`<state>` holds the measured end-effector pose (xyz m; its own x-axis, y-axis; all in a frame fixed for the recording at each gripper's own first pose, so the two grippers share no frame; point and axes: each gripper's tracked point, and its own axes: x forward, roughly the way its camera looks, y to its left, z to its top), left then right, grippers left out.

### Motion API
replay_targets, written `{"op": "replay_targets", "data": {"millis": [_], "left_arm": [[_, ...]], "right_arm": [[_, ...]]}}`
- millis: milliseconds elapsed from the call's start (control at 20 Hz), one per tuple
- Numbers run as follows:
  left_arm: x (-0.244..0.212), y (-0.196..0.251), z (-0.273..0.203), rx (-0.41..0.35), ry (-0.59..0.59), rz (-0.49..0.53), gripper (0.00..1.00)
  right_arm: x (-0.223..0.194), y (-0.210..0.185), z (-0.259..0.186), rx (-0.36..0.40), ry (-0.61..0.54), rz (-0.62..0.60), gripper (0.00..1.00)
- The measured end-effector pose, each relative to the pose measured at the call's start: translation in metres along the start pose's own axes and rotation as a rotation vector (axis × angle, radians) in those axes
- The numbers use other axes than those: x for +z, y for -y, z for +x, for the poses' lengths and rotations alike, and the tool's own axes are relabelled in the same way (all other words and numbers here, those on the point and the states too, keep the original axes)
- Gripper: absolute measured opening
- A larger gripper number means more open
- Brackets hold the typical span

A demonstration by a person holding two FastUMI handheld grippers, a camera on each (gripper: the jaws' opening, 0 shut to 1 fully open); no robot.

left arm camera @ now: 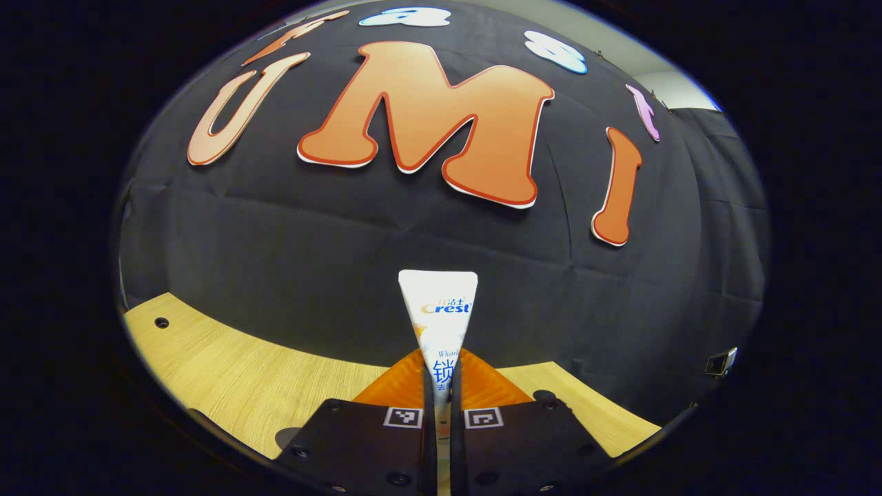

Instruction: Put the toothbrush and toothpaste on the desktop into the cup, then pick up the cup and place it on the coaster on the desktop.

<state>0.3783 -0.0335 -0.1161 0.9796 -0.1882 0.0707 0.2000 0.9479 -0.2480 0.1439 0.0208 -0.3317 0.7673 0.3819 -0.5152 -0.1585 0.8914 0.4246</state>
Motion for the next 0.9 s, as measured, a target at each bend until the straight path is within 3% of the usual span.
{"op": "replay_targets", "data": {"millis": [550, 900], "left_arm": [[-0.055, 0.000, 0.018, 0.016, 0.047, 0.109, 0.07], [-0.083, -0.006, 0.019, 0.059, -0.001, 0.125, 0.07]], "right_arm": [[-0.014, 0.016, 0.018, 0.003, -0.038, 0.033, 0.97], [-0.010, 0.020, 0.022, 0.014, -0.035, 0.058, 0.97]]}}
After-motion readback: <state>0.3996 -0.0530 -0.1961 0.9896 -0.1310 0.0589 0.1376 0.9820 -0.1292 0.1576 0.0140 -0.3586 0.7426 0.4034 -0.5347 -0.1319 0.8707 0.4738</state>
